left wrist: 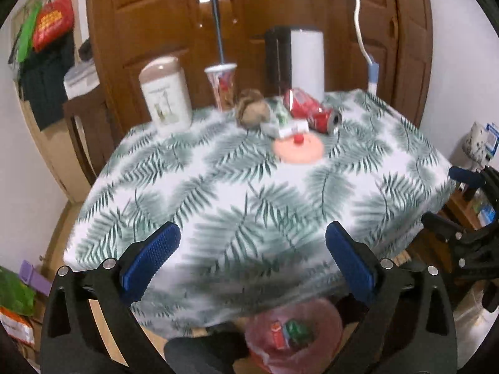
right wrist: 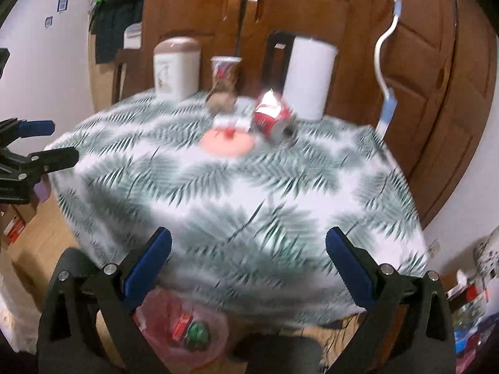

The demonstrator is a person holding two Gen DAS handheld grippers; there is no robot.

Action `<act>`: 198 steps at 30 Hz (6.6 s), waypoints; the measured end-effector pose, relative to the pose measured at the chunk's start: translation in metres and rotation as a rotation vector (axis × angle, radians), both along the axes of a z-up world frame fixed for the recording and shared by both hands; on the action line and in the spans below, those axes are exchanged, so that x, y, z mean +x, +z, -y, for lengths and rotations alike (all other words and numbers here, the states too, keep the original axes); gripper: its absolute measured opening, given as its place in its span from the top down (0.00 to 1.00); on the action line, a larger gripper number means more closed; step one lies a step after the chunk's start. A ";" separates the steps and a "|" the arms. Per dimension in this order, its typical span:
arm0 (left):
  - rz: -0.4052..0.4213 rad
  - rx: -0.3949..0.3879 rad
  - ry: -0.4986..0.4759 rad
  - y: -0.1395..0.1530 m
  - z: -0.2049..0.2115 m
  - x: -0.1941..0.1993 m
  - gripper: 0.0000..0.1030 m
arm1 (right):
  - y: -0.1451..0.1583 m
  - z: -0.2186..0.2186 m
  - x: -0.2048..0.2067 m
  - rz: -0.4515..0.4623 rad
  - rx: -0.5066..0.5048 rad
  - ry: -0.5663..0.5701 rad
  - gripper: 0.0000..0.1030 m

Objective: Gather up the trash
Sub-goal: 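Raise both empty tools back over the table, then grasp the brown paper wad with the left tool while the right tool grasps the red can, then carry paper wad and red can down over the pink bin and release both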

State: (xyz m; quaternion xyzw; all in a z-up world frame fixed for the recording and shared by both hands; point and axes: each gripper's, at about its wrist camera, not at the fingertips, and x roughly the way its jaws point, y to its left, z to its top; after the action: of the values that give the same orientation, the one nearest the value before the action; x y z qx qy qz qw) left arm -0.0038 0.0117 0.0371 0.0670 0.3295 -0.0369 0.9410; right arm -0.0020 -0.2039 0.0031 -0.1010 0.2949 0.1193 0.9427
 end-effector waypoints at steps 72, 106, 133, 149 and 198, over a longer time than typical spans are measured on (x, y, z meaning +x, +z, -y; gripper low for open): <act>-0.205 0.005 -0.013 -0.064 0.016 0.333 0.36 | -0.040 -0.050 0.334 -0.308 -0.103 0.051 0.16; -0.089 -0.040 -0.018 -0.028 0.006 0.237 0.48 | -0.003 -0.008 0.232 -0.177 0.044 0.056 0.22; -0.103 -0.021 -0.104 -0.045 0.011 0.003 0.48 | -0.022 -0.031 0.024 -0.164 0.105 0.135 0.21; -0.310 0.011 -0.119 -0.157 0.016 -0.057 0.48 | -0.128 -0.053 -0.040 -0.350 0.085 0.192 0.21; -0.930 0.063 -0.045 -0.457 -0.002 0.029 0.30 | -0.436 -0.086 0.052 -0.943 -0.129 0.138 0.21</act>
State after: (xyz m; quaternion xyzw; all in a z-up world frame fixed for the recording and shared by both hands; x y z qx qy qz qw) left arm 0.0248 0.0135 -0.4203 0.0789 0.7160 -0.0732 0.6897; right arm 0.0503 -0.1179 -0.4326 -0.1136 0.6897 0.1959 0.6878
